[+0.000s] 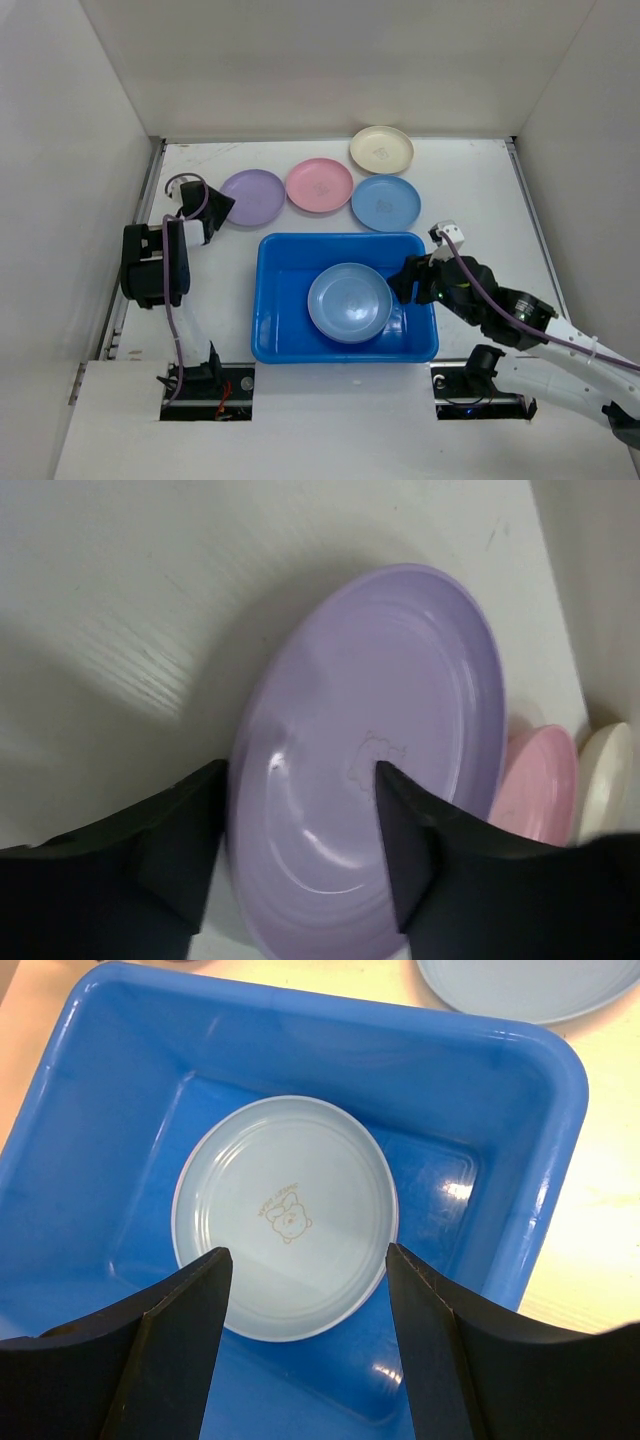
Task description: Place the plates into the plastic bin on the countertop
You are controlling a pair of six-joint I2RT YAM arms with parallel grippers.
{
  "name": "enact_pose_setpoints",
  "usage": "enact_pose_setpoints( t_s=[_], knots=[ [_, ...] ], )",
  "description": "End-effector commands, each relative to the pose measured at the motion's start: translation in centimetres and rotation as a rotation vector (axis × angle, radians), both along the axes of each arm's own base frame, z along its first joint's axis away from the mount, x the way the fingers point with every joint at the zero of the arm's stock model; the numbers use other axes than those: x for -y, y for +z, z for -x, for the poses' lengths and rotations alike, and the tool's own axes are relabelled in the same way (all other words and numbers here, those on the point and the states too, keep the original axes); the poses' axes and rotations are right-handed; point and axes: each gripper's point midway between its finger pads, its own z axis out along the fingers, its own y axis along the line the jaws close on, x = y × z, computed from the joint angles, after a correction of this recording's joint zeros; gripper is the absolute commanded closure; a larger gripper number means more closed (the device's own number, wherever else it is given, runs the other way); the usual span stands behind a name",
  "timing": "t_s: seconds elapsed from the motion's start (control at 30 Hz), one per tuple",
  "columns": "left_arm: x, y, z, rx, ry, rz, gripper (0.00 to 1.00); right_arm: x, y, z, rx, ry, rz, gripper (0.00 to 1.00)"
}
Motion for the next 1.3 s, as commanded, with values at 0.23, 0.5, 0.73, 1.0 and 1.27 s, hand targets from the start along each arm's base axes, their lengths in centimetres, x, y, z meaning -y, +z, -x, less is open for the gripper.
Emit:
enact_pose_setpoints(
  t_s=[0.23,0.5,0.73,1.0,1.27],
  knots=[
    [-0.5,-2.8,-0.1,-0.084,0.016,0.016,0.93,0.2,1.3,-0.6,0.053,-0.023,-0.057,0.32],
    [-5.3,4.4,2.1,0.049,0.126,-0.051,0.99,0.8,0.7,-0.5,0.050,-0.048,-0.072,0.32],
    [-2.7,17.8,5.4,0.310,0.070,-0.143,0.97,2.0,0.5,-1.2,0.063,-0.107,-0.112,0.32],
    [9.7,23.2,13.0,0.402,-0.382,-0.157,0.95,3.4,0.5,-1.7,0.079,-0.175,-0.150,0.32],
    [18.3,20.3,20.8,0.337,-0.740,-0.231,0.95,5.6,1.7,-2.8,0.140,-0.263,-0.203,0.32]
  ],
)
